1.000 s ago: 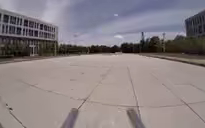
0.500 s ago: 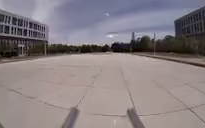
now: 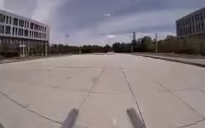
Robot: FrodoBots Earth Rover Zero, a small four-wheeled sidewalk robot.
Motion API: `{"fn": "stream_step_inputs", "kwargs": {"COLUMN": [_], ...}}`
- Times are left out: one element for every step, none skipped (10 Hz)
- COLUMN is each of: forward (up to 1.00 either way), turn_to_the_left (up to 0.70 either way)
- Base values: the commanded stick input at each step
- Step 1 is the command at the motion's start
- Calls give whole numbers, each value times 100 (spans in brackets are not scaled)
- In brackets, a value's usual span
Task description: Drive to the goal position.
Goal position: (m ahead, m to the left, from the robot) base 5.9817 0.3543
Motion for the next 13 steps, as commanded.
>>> {"fn": "stream_step_inputs", "kwargs": {"forward": [50, 50, 50, 50, 50, 50, 50, 50, 50, 50, 50, 50, 50], "turn_to_the_left": [0, 0, 0, 0, 0, 0, 0, 0, 0, 0, -27, -45, -50]}}
